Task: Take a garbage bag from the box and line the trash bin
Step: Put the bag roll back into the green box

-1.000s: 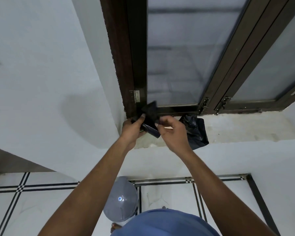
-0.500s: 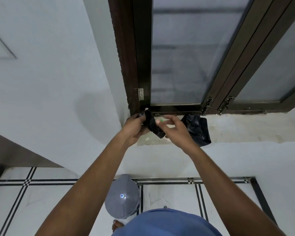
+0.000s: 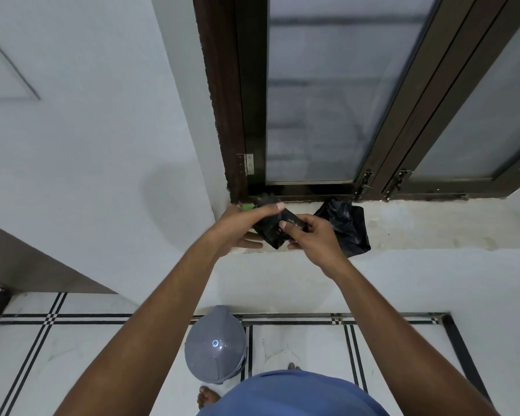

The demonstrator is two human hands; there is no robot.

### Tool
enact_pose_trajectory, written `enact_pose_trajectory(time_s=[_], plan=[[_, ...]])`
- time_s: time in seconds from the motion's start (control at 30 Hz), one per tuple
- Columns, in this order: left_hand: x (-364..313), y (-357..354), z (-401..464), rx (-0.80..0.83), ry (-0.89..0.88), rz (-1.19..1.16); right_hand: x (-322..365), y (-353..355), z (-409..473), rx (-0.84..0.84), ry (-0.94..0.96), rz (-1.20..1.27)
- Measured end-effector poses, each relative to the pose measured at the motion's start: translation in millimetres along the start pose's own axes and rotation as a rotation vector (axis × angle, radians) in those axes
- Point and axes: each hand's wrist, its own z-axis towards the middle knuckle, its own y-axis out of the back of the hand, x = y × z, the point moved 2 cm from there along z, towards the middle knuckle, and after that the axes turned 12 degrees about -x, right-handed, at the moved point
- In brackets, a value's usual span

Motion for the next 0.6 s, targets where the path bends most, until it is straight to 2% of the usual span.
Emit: enact_pose_trajectory(time_s=[0.1, 0.23, 0.47, 0.6], plan=[[7.4, -3.8, 0.0, -0.048, -0.036, -0.182, 2.1, 0.6, -3.3, -0.020, -0.029, 0.069], [10.2, -5.1, -1.5, -0.025, -0.062, -0.404, 2.8, 4.2, -6.2, 0.108, -0.166, 0.185], [10.6, -7.6, -1.6, 0.025, -0.153, -0.447, 15.0, 5.5, -15.7, 0.365, -0.379, 0.542], [10.7, -7.9, 2.1, -0.005, -0.133, -0.425, 14.4, 4.9, -14.5, 0.389, -0.405, 0.582]])
